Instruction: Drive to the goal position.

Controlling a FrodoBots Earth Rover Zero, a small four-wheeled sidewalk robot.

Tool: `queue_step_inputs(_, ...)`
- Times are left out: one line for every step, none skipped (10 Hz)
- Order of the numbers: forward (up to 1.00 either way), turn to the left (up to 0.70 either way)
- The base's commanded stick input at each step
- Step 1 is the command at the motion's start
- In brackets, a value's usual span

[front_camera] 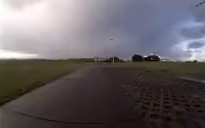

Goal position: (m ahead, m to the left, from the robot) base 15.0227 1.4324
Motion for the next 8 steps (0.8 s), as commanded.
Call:
queue_step_inputs(0.7, 0.0)
queue_step_inputs(0.7, 0.0)
queue_step_inputs(0.7, 0.0)
queue_step_inputs(0.7, 0.0)
queue_step_inputs(0.7, 0.0)
queue_step_inputs(0.7, 0.0)
queue_step_inputs(0.7, 0.0)
queue_step_inputs(0.7, 0.0)
